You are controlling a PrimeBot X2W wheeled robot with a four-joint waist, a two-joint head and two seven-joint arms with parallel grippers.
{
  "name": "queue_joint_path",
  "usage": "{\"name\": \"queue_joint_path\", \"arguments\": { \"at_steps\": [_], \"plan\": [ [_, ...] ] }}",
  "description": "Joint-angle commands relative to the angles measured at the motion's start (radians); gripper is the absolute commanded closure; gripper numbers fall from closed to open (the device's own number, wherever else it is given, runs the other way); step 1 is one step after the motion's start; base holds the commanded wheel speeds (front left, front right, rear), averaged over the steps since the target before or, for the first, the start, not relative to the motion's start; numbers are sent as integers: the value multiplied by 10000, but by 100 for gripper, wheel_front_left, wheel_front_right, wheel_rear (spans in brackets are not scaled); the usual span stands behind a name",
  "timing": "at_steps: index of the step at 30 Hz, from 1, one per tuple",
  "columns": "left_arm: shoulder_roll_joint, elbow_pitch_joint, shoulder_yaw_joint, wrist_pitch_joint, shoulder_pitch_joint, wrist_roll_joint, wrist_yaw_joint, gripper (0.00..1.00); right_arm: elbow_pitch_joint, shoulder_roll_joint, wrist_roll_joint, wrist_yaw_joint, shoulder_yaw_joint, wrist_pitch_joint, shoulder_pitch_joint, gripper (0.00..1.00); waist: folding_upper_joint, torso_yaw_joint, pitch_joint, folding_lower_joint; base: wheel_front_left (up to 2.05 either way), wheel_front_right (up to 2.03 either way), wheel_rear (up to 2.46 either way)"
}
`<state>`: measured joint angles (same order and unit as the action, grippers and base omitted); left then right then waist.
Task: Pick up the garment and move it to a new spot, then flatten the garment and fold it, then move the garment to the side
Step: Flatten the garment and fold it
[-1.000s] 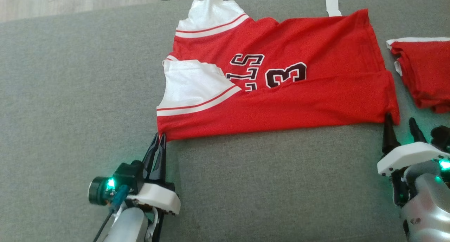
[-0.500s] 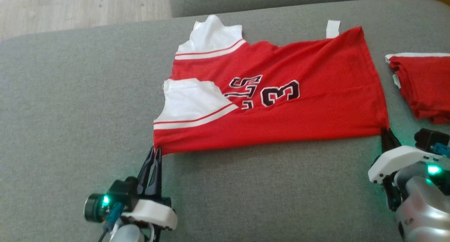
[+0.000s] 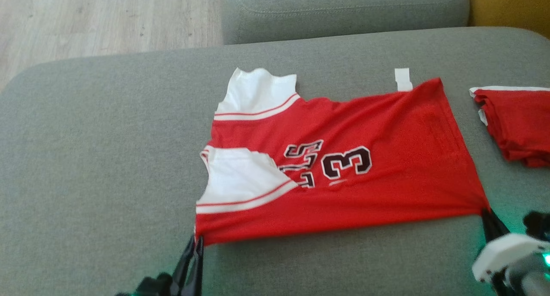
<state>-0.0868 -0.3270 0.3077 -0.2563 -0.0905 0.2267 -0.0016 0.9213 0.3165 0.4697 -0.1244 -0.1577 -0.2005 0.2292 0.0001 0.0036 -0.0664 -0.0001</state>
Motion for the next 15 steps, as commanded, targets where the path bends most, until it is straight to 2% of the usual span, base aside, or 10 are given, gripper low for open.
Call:
{"name": "queue_joint_path", "arguments": {
  "at_steps": [1,7,13,14,15],
  "plan": [
    [-117,372,-239,-36,59,22,-4,100,-350,450,99,-63,-169,70,-432,100,-1,-2,28,1,0,0,0],
    [-164,559,-94,57,-432,159,-82,100,-1689,717,321,-63,100,610,-1600,100,-1,-92,88,1,0,0,0],
    [-215,445,-11,27,-415,217,-246,100,-2485,606,207,-63,589,1037,-2114,98,-1,-183,143,1,0,0,0],
    [-213,378,-9,21,-392,223,-250,90,-2618,558,146,-63,696,1097,-2185,65,-1,-196,160,1,0,0,0],
    [-211,306,-13,17,-370,234,-244,64,-2749,507,75,-63,796,1164,-2253,21,-1,-216,174,1,0,0,0]
  ]
}}
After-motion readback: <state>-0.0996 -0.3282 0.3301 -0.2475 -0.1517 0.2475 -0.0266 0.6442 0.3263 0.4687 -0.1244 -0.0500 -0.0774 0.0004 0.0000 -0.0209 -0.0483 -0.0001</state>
